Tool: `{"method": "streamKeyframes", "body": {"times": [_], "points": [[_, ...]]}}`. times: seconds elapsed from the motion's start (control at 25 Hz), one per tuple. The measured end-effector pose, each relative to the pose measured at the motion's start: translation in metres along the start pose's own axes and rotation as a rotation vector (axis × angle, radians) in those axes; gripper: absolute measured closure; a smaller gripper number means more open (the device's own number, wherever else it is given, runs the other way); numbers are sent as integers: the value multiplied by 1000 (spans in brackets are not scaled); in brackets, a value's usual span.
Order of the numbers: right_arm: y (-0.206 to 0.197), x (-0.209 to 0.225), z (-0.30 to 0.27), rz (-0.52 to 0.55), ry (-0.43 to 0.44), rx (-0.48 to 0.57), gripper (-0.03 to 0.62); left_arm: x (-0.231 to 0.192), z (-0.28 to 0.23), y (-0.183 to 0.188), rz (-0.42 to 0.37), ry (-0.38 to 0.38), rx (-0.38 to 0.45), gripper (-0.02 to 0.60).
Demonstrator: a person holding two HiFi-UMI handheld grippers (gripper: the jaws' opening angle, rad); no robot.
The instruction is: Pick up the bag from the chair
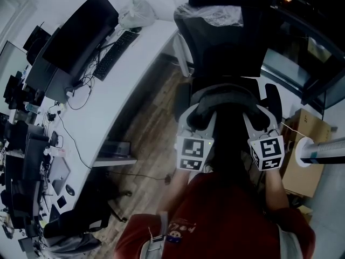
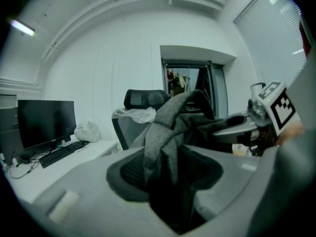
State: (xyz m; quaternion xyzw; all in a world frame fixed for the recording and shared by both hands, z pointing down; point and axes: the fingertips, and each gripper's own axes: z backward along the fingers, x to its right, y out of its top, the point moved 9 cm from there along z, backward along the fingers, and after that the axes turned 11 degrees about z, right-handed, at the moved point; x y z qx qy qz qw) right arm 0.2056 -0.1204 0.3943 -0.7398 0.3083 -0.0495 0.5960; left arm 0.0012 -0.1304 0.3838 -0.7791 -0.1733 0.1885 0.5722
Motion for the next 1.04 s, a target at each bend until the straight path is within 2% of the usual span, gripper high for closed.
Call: {"method": "streamKeyframes", "body": {"times": [1.04], "points": [[1,3,2,5,1,6,459,1,-1,4,-12,-10,-4,397]]}}
